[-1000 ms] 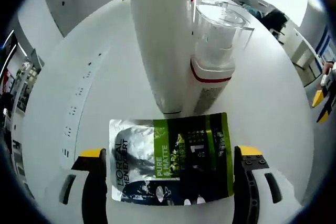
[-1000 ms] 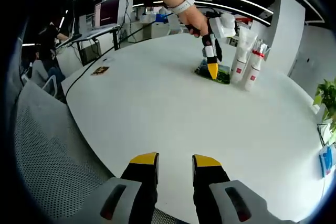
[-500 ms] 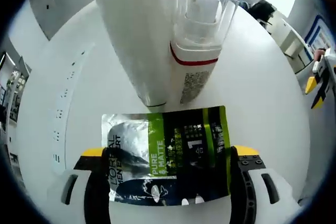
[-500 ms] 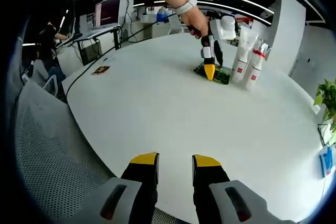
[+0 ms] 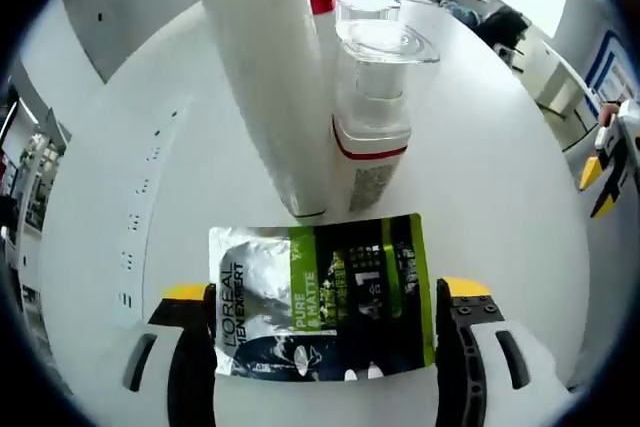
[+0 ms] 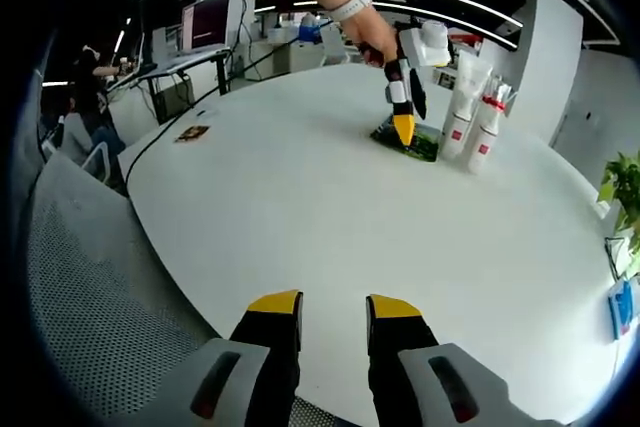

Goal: Arrange the skincare products in the storage area until every visible bottle or jar stands upright without overlapping.

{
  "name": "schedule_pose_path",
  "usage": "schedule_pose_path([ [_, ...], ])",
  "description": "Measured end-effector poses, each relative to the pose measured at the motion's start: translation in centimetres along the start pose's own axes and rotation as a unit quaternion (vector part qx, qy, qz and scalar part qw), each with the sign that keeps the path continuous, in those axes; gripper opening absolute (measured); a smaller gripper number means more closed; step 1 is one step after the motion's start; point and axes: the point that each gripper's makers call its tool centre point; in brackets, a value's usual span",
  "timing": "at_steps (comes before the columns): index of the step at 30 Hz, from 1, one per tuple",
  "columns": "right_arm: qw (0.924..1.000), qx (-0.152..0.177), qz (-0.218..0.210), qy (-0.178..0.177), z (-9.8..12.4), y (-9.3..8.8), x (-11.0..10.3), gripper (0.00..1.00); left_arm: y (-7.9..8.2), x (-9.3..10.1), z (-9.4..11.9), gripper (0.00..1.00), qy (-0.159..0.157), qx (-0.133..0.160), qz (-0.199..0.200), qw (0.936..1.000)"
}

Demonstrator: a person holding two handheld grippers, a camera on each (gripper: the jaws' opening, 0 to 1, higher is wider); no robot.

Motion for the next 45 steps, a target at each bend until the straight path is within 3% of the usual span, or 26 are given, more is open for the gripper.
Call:
schedule_pose_path([
  [6,1.0,0.008,0.001,0.001,0.1,0.3,-0.1,0.22,-1.8,0.1,3.3,0.95,0.026,0.01,0.032,0.9991],
  [12,0.9999,0.013,0.005,0.004,0.2,0.5,-0.3,0.23,-6.1,1.8,9.0,0.98,0.072,0.028,0.074,0.9943],
  [16,0.9998,0.018,0.007,0.005,0.3,0.7,-0.3,0.23,-8.3,3.2,12.6,0.97,0.111,0.07,0.121,0.9839],
  [19,0.9998,0.02,0.007,0.003,0.3,0.9,-0.3,0.23,-10.1,5.3,14.4,0.98,0.115,0.1,0.17,0.9737],
  [25,0.9997,0.024,0.01,0.002,0.4,1.0,-0.3,0.23,-14.8,10.1,16.2,0.99,0.136,0.108,0.21,0.9622],
  [30,0.9995,0.026,0.015,0.001,0.5,1.2,-0.3,0.23,-19.3,13.4,17.4,0.95,0.155,0.097,0.229,0.956],
  [32,0.9994,0.03,0.018,0.002,0.7,1.3,-0.4,0.23,-21.9,14.5,17.6,0.95,0.158,0.077,0.255,0.9508],
  [34,0.9993,0.027,0.024,0.003,0.7,1.3,-0.6,0.22,-24.2,15.6,17.7,0.93,0.161,0.056,0.261,0.9503],
  [37,0.9992,0.027,0.028,0.007,0.7,1.4,-0.9,0.22,-26.8,17.5,17.6,0.87,0.149,0.037,0.291,0.9442],
  [39,0.9992,0.026,0.029,0.007,0.6,1.4,-0.9,0.22,-28.0,18.6,17.2,0.86,0.143,0.023,0.282,0.9485],
  [43,0.9994,0.025,0.024,0.008,0.6,1.3,-0.7,0.22,-29.5,21.1,15.9,0.84,0.112,-0.011,0.237,0.9649],
  [45,0.9994,0.023,0.026,0.008,0.6,1.3,-0.8,0.22,-30.1,21.6,15.3,0.82,0.109,-0.02,0.239,0.9647],
])
Point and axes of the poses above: the point that each gripper's makers call its tool centre point, and the gripper's own axes: z roughly backward along the fingers, x roughly to its right, y roughly out of its top, and after that the axes turned 5 degrees about -x, right-handed
